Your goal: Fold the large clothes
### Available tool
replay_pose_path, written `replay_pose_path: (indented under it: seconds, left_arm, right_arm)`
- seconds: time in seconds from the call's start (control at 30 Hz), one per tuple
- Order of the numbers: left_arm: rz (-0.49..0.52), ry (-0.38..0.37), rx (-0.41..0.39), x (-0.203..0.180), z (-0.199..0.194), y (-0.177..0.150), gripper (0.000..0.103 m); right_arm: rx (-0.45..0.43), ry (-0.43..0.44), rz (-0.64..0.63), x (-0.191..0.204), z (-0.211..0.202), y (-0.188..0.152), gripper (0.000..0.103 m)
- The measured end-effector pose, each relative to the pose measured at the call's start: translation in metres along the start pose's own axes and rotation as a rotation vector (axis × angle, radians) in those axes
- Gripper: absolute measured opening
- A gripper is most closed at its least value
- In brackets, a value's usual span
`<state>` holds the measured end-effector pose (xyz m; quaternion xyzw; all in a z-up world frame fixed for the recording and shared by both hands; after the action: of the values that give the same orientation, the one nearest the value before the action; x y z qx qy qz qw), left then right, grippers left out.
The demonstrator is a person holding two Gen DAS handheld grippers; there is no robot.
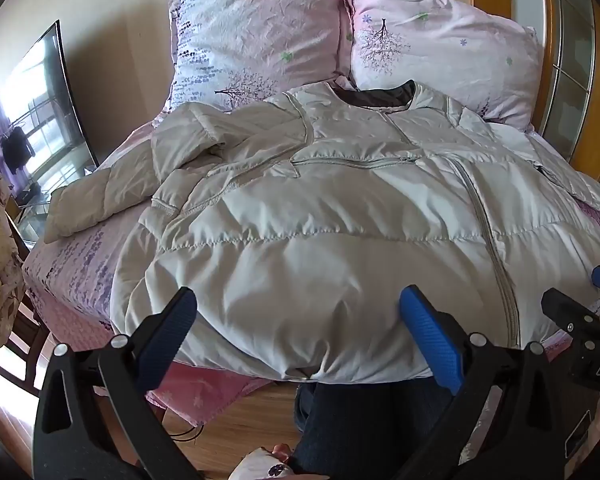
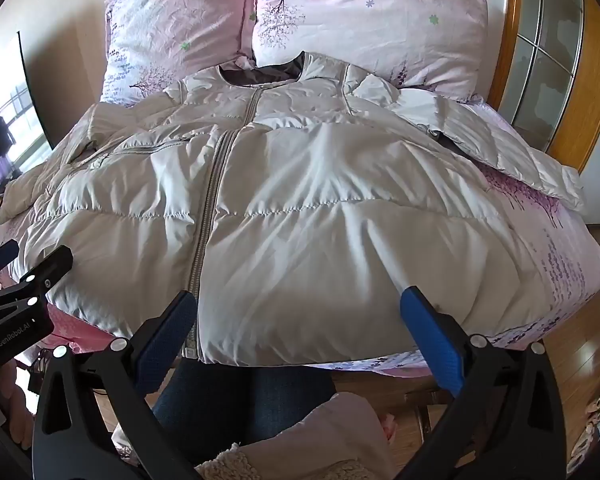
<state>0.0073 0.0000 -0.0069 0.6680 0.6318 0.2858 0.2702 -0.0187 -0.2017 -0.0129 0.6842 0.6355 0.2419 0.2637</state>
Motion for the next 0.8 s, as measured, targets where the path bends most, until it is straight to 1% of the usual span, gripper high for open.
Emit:
replay_pose_path:
  seconds: [0.8]
  left_arm:
    - [0.003,0.001,0.001,-0.0001,-0.0003,-0.0002,0.101]
  right_arm:
    - [-0.003,0.003,0.002,-0.0004,0.0000,0.0002,0.102]
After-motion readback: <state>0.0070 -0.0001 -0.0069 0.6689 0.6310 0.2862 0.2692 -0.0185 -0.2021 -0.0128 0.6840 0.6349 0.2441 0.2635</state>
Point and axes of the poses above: each gripper's, at about its wrist camera, not at the fingertips, and z roughly the way its jaws point, x to its left, y to its top, the point moved 1 cm from there along z, roughly the way its jaws point, and after that the axes turned 2 degrees about -z, right-handed, at the moved point
